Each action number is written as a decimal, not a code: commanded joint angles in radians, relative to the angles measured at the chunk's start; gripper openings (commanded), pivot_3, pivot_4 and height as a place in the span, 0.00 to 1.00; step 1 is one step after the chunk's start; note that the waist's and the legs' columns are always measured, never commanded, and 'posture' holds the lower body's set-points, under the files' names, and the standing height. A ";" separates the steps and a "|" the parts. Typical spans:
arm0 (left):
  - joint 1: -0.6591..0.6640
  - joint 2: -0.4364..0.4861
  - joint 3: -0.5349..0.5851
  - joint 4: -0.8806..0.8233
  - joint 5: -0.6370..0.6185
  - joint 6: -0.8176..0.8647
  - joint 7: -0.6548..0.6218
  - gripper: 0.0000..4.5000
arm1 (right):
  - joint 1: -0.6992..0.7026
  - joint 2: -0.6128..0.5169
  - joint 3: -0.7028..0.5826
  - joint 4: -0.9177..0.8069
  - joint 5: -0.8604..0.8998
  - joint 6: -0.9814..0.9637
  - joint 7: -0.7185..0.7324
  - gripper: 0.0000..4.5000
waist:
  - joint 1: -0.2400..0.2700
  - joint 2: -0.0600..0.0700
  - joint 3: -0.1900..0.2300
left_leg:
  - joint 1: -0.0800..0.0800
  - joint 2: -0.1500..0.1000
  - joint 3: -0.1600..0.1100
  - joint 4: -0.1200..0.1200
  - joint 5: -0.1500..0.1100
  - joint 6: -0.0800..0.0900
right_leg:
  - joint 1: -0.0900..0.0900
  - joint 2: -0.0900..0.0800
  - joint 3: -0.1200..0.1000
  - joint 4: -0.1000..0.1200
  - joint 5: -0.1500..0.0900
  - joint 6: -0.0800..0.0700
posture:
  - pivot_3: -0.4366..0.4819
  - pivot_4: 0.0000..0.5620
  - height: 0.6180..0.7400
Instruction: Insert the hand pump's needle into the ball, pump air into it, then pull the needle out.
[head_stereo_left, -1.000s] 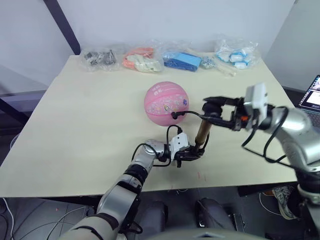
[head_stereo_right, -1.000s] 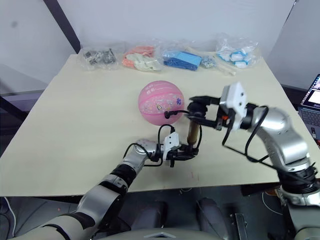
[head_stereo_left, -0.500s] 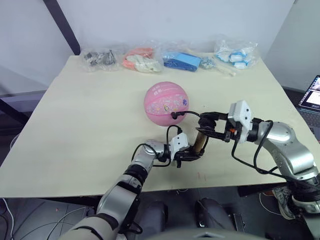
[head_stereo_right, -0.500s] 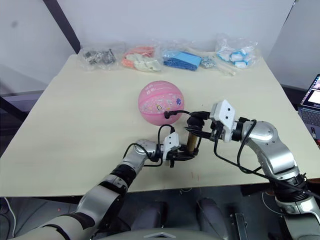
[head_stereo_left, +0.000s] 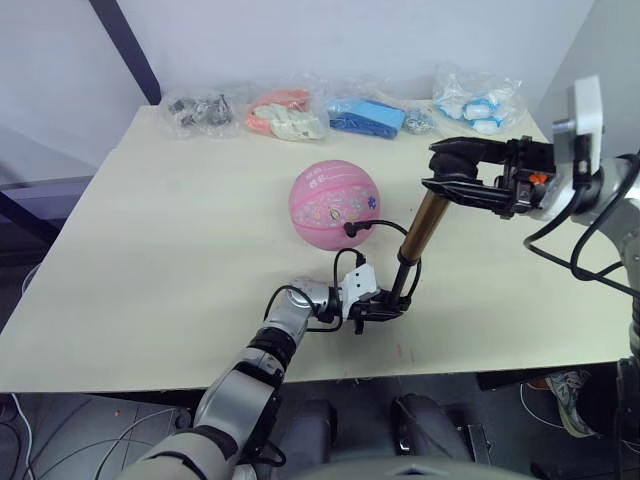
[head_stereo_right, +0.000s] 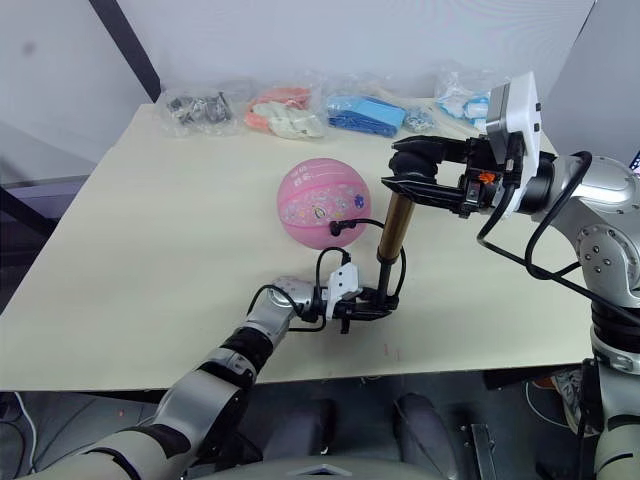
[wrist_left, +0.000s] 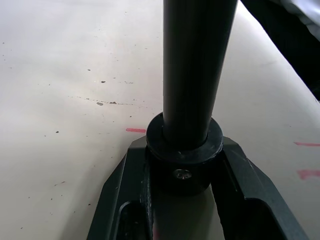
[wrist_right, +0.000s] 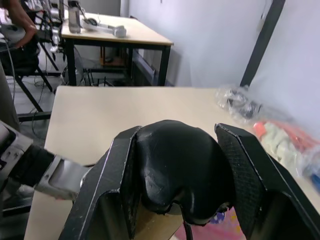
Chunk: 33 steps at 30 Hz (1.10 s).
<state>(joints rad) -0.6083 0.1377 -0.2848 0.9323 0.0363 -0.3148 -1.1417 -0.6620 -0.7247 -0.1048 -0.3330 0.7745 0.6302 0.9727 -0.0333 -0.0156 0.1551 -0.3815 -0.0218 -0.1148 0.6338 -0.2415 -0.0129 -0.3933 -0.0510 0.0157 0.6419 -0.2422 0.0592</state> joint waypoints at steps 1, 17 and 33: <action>0.047 0.029 -0.022 0.065 0.045 0.042 0.016 0.24 | -0.036 0.010 -0.050 -0.035 0.040 -0.017 -0.013 0.43 | 0.000 0.000 0.000 | 0.000 0.000 0.000 0.000 0.000 0.000 | 0.000 0.000 0.000 0.000 0.000 0.000 | 0.48 0.27 1.00; 0.051 0.029 -0.023 0.059 0.046 0.044 0.023 0.24 | 0.285 0.118 0.248 0.047 -0.319 -0.291 0.008 0.43 | -0.008 -0.004 -0.007 | 0.012 0.003 0.000 0.000 0.000 0.000 | 0.011 0.002 0.000 0.001 0.000 0.000 | 0.48 0.27 1.00; 0.051 0.029 -0.020 0.058 0.045 0.045 0.023 0.24 | 0.305 0.190 0.232 0.079 -0.327 -0.382 0.015 0.43 | -0.007 -0.003 -0.005 | 0.017 0.005 0.001 -0.003 0.000 -0.001 | 0.014 0.003 0.000 0.000 -0.001 0.000 | 0.48 0.27 1.00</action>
<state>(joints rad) -0.5952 0.1472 -0.2857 0.9313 0.0472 -0.3136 -1.1186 -0.3392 -0.5277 0.1404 -0.2109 0.3880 0.2060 0.9544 -0.0406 -0.0183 0.1505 -0.3651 -0.0166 -0.1133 0.6311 -0.2419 -0.0134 -0.3795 -0.0478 0.0162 0.6415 -0.2428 0.0591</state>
